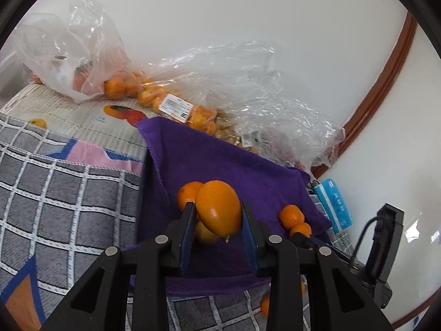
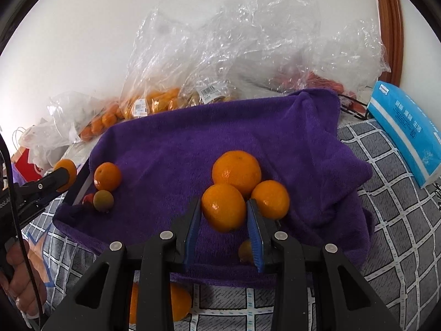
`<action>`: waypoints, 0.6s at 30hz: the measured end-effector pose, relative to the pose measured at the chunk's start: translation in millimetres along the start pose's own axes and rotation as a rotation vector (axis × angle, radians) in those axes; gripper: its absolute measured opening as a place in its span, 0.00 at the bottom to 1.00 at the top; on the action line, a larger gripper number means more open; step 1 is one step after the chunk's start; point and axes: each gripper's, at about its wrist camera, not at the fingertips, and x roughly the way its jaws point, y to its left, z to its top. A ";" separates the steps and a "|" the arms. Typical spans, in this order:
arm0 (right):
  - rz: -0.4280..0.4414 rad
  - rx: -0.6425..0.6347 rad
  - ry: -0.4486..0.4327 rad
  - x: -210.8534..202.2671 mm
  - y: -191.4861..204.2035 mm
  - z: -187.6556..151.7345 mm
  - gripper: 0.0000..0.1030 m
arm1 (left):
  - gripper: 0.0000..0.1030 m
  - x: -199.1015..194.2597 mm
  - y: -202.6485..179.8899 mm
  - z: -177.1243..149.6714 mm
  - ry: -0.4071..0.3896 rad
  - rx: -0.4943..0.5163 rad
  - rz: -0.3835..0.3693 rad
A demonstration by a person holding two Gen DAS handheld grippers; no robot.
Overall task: Organize fruits
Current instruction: 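Open the left tool onto the towel while the right tool releases its orange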
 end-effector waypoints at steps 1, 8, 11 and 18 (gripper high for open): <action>0.002 0.002 0.007 0.9 -0.2 -0.4 0.33 | 0.30 1.4 -2.5 -1.7 0.008 0.011 -0.013; -0.006 0.004 -0.042 -11.5 -1.4 0.8 0.41 | 0.30 12.2 -22.8 -11.0 0.057 0.110 0.007; -0.004 0.030 -0.054 -15.8 -7.3 2.3 0.41 | 0.30 14.1 -26.6 -14.0 0.081 0.134 0.008; -0.023 0.079 -0.085 -22.5 -18.0 5.1 0.41 | 0.30 20.9 -26.8 -16.8 0.106 0.147 0.014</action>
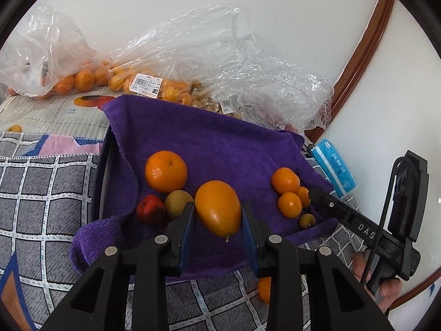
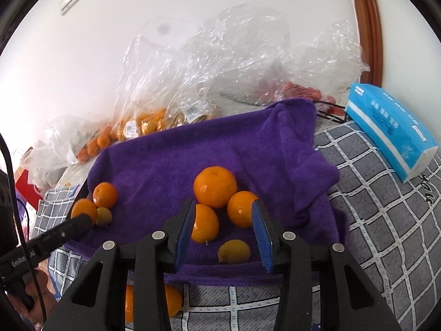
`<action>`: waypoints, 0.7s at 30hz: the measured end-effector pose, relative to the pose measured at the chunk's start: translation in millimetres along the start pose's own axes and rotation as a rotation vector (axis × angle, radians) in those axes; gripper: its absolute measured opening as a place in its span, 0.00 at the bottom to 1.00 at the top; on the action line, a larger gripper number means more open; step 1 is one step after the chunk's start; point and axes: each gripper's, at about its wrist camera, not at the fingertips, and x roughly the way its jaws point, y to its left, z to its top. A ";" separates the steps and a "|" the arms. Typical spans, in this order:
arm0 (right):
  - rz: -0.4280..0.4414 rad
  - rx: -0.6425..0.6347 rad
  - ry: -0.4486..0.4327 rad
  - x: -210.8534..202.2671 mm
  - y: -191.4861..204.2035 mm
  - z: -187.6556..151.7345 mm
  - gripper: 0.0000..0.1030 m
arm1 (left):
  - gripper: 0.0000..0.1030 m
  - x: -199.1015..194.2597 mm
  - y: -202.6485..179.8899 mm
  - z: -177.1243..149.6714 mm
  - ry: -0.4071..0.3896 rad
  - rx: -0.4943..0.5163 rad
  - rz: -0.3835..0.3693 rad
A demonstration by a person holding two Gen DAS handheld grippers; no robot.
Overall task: Organize fruits
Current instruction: 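Open the left tool onto the towel while the right tool releases its orange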
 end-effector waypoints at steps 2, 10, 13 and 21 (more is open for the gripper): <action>0.000 0.008 -0.013 -2.9 -1.3 0.5 0.41 | 0.30 1.5 -0.9 -0.8 -0.004 0.007 0.003; 0.017 0.000 -0.032 -7.5 1.2 -1.8 0.41 | 0.30 0.8 -6.9 -3.8 -0.014 0.042 0.001; -0.005 -0.035 -0.024 -4.2 7.1 -3.6 0.41 | 0.30 2.5 -5.9 -4.6 -0.005 0.039 0.002; -0.028 -0.058 -0.046 -4.7 11.4 -5.0 0.42 | 0.42 -5.1 -4.9 -2.3 -0.039 0.024 -0.003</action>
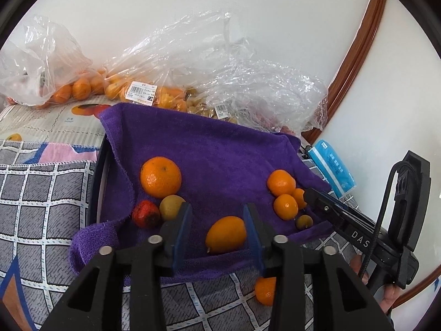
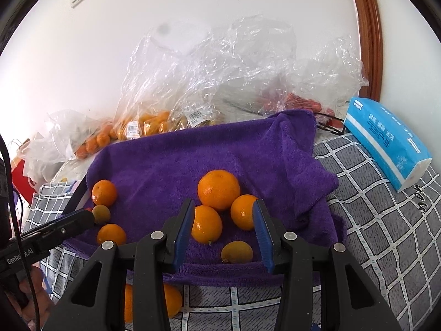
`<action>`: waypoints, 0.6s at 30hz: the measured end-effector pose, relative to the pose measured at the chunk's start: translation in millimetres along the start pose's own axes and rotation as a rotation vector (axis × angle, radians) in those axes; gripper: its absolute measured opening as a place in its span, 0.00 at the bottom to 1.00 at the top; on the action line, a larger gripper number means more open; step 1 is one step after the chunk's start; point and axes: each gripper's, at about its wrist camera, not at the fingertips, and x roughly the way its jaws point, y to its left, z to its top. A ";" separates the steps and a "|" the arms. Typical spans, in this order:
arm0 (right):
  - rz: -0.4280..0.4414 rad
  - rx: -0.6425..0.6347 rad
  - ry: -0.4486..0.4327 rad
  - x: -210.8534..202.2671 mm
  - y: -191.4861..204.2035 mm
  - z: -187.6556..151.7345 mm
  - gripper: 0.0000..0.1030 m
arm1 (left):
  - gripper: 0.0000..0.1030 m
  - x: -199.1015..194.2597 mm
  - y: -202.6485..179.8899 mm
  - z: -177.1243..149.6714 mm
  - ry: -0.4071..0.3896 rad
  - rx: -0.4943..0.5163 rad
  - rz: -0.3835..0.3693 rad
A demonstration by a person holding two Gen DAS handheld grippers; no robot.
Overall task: Organize fruits
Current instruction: 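Open the left tool onto the towel while the right tool releases its orange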
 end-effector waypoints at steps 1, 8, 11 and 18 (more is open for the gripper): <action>-0.001 0.003 -0.005 -0.7 -0.4 0.0 0.42 | 0.43 -1.0 0.1 0.3 -0.005 -0.001 0.003; -0.008 -0.002 -0.026 -4.7 0.5 -2.0 0.42 | 0.44 -9.6 -0.7 1.7 -0.064 -0.010 0.063; -0.013 -0.029 -0.042 -7.1 4.8 -3.5 0.42 | 0.44 -12.6 0.5 1.4 -0.085 -0.005 0.075; -0.018 -0.095 -0.061 -10.2 17.6 -6.1 0.42 | 0.44 -24.5 2.2 5.3 -0.119 -0.029 0.045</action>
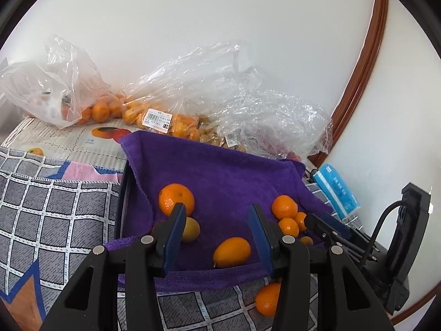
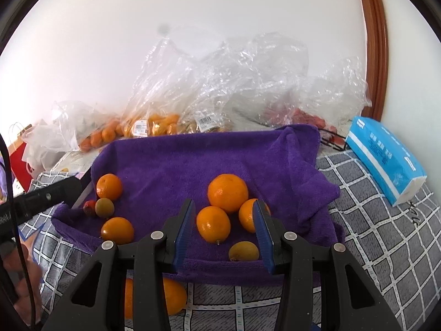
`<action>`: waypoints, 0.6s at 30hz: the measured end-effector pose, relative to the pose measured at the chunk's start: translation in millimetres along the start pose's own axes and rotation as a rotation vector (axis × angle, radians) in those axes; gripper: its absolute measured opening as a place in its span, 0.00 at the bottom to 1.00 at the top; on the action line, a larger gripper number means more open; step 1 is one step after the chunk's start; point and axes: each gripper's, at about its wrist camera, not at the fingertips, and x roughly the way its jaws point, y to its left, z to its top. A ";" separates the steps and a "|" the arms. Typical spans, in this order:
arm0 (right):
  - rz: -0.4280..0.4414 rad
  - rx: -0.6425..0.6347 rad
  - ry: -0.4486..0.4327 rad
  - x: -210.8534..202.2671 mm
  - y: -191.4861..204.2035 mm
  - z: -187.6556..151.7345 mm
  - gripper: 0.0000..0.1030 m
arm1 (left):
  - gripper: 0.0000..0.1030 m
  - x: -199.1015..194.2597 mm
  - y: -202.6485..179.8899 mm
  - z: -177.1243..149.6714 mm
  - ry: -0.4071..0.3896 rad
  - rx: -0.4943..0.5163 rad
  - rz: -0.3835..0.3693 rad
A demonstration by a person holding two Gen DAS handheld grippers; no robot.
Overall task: Organize fruits
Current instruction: 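Open the left tool onto the towel while the right tool releases its orange, then withdraw both open tools from the tray toward the loose oranges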
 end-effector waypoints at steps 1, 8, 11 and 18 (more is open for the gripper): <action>-0.001 0.004 -0.009 -1.8 -0.3 0.1 0.42 | 0.44 -0.8 0.5 0.6 0.006 -0.006 -0.018; 0.030 0.044 0.072 0.2 -0.7 -0.6 0.45 | 0.45 -12.3 4.5 6.8 -0.005 -0.035 -0.062; 0.051 0.038 0.088 -11.3 6.0 -6.1 0.45 | 0.49 -17.0 7.5 11.5 -0.014 -0.051 -0.059; 0.067 0.043 0.140 -29.3 21.7 -24.2 0.45 | 0.56 -41.0 4.0 25.4 -0.020 -0.039 -0.010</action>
